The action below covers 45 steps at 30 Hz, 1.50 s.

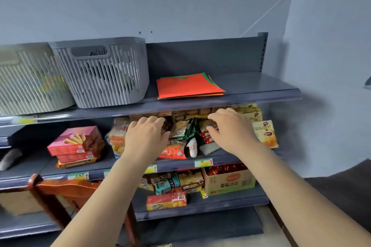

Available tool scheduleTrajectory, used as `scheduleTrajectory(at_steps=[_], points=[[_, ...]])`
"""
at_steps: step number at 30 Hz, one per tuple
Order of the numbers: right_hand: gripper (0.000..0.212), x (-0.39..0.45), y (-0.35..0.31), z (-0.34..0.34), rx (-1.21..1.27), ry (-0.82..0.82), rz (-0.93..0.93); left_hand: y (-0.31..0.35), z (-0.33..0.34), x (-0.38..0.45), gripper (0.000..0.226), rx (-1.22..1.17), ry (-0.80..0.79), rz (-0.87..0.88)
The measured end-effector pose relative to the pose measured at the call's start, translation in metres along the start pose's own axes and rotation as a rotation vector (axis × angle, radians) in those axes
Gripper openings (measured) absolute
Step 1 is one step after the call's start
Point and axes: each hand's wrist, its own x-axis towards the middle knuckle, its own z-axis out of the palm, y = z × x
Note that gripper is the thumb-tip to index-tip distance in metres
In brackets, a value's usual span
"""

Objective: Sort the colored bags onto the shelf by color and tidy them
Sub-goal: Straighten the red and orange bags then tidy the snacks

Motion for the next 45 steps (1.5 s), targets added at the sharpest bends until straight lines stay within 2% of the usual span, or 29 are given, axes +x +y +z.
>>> scheduleTrajectory(at_steps=[10, 15, 21, 24, 27, 31, 35, 40, 45], points=[[0.044, 0.124, 0.045, 0.047, 0.117, 0.01, -0.101, -0.002, 0.038, 0.078, 0.036, 0.004, -0.02, -0.104], [0.048, 0.174, 0.053, 0.069, 0.102, -0.077, -0.13, -0.018, 0.057, 0.113, 0.026, -0.035, 0.082, -0.112], [0.049, 0.206, 0.053, 0.084, 0.062, -0.239, -0.143, -0.033, 0.072, 0.151, 0.043, -0.121, 0.065, -0.132], [0.042, 0.21, 0.058, 0.085, 0.056, -0.201, -0.125, -0.04, 0.079, 0.165, 0.042, -0.18, 0.104, -0.153], [0.03, 0.216, 0.065, 0.087, -0.082, -0.131, -0.138, -0.046, 0.083, 0.176, 0.04, -0.246, 0.136, -0.165], [0.028, 0.223, 0.082, 0.093, -0.026, -0.012, 0.064, -0.048, 0.089, 0.189, 0.041, -0.359, 0.163, -0.191], [0.032, 0.223, 0.099, 0.095, 0.002, 0.063, 0.173, -0.044, 0.099, 0.206, 0.044, -0.39, 0.04, -0.102], [0.032, 0.216, 0.109, 0.088, -0.004, 0.103, 0.22, -0.036, 0.114, 0.216, 0.048, -0.28, -0.13, 0.01], [0.032, 0.21, 0.114, 0.079, -0.06, 0.117, 0.219, -0.036, 0.116, 0.215, 0.043, -0.264, -0.1, 0.094]])
